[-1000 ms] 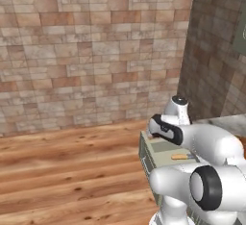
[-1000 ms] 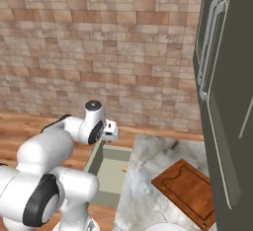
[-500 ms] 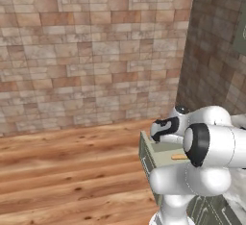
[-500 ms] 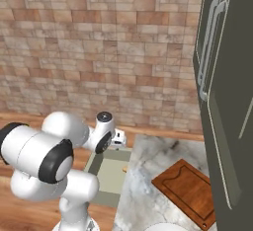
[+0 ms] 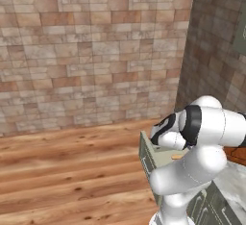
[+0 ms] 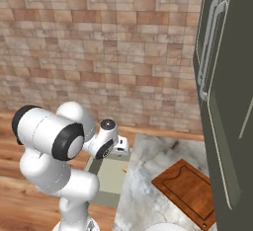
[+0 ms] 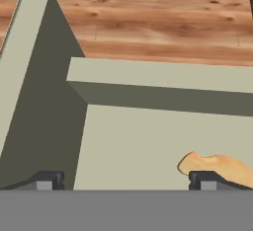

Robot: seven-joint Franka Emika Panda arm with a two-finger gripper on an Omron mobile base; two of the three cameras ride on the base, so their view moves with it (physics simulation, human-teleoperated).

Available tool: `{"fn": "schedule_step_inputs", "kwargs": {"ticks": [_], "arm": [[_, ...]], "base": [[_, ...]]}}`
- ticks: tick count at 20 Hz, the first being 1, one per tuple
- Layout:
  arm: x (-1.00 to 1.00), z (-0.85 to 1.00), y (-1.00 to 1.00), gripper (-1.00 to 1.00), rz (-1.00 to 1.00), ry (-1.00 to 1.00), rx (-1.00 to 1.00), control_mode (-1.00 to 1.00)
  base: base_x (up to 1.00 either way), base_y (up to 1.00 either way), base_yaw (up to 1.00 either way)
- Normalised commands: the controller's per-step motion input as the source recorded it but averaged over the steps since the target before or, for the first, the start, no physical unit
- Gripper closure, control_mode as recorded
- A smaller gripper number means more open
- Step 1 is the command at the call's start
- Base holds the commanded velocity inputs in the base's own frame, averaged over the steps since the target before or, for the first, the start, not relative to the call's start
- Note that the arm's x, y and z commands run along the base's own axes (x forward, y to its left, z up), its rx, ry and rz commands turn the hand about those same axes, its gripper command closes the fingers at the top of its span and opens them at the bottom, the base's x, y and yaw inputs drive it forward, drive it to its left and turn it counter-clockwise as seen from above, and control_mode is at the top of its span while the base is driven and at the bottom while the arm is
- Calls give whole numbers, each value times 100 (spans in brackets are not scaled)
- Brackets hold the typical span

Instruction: Pick up the knife from the drawer and place it on the cutting board. Then place the meat from the plate to the cutting board.

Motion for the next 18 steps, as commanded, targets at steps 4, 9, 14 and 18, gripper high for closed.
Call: {"fn": "schedule_step_inputs", "kwargs": {"ticks": [4, 9, 14, 18], "arm": [[0, -36, -1, -100, 0, 0, 0, -100], [0, -23, 0, -100, 0, 0, 0, -100], [0, -17, 1, -100, 0, 2, 0, -100], [0, -11, 12, -100, 0, 0, 0, -100]], "base": [[0, 0, 0], [0, 0, 0], [0, 0, 0], [0, 0, 0]]}}
